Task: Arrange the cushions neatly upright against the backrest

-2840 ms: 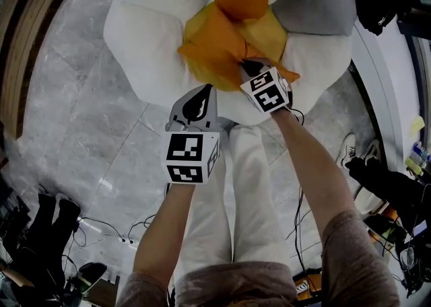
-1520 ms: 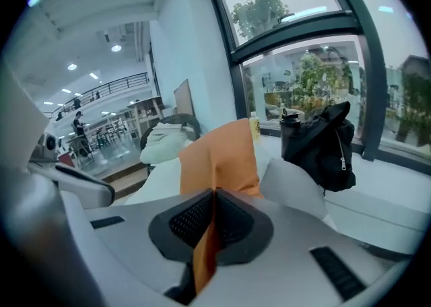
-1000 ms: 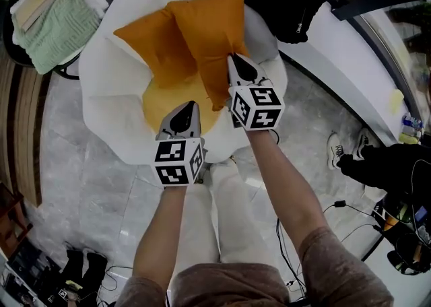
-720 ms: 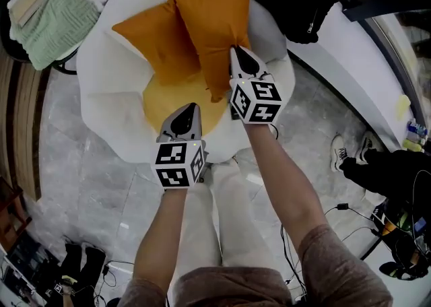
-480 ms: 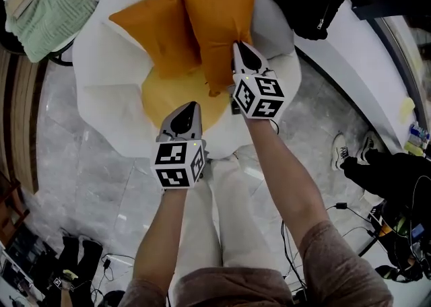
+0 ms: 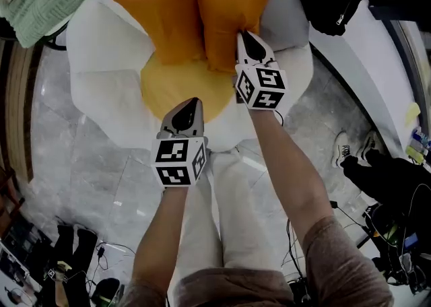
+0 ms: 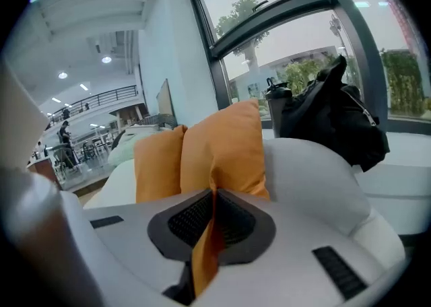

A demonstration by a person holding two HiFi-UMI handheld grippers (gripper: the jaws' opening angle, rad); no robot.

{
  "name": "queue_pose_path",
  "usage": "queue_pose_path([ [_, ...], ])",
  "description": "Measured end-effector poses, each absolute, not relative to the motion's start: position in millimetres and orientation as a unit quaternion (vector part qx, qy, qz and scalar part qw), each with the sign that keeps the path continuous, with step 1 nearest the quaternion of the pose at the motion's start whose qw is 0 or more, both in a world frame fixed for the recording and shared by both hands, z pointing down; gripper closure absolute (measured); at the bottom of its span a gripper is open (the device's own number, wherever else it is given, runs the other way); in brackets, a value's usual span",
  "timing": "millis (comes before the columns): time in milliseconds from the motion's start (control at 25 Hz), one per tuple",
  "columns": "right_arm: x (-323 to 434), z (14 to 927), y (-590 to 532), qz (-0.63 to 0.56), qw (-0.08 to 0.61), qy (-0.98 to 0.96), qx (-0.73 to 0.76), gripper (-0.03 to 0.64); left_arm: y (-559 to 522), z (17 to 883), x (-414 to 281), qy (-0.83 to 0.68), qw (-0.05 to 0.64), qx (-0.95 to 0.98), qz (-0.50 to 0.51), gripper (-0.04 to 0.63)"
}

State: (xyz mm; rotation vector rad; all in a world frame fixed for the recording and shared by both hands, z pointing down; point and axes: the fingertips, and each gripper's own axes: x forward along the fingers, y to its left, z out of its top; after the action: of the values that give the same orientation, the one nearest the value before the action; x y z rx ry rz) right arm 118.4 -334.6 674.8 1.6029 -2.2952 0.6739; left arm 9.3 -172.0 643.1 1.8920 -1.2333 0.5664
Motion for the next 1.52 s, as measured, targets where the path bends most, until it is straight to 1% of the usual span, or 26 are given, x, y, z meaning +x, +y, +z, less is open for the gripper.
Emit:
queue_pose_path([
  [160, 106.0, 688.2, -329.0, 0.230, 0.154, -0.802, 0.529, 0.574, -173.5, 644.0, 8.8, -0.486, 0.398, 0.746, 0.222, 0.591],
  [400, 108.2, 683.9, -324.1, 0.242, 0.137, -0.805, 0.524, 0.532, -179.5, 636.9, 15.6, -0.483, 0.392, 0.752, 0.217, 0.591],
  [600, 109.1, 681.0, -318.3, 0.254, 0.137, -0.805, 0.518, 0.503, -178.2, 631.1, 17.6, -0.475, 0.388, 0.759, 0.218, 0.591],
  [1080, 128.7, 647.8, -305.0, 0.265, 0.156, -0.784, 0.539, 0.491, -176.8, 592.7, 16.0, -0.467, 0.373, 0.772, 0.215, 0.591],
  [1200, 129.8, 633.2, -299.5, 0.262, 0.161, -0.783, 0.541, 0.496, -177.0, 580.2, 14.8, -0.467, 0.367, 0.776, 0.212, 0.591],
  [1240, 130.1, 628.6, -296.4, 0.260, 0.163, -0.783, 0.541, 0.521, -176.5, 576.3, 14.3, -0.467, 0.365, 0.777, 0.212, 0.591],
  [1280, 129.6, 624.3, -292.1, 0.259, 0.168, -0.784, 0.538, 0.582, -175.3, 572.2, 13.5, -0.467, 0.364, 0.778, 0.211, 0.591],
  [1320, 128.1, 620.0, -286.5, 0.261, 0.172, -0.786, 0.533, 0.594, -173.2, 567.4, 12.3, -0.467, 0.363, 0.778, 0.210, 0.591],
  [1520, 117.6, 587.0, -255.9, 0.285, 0.169, -0.789, 0.518, 0.598, -162.9, 536.4, 4.9, -0.468, 0.356, 0.781, 0.210, 0.591],
])
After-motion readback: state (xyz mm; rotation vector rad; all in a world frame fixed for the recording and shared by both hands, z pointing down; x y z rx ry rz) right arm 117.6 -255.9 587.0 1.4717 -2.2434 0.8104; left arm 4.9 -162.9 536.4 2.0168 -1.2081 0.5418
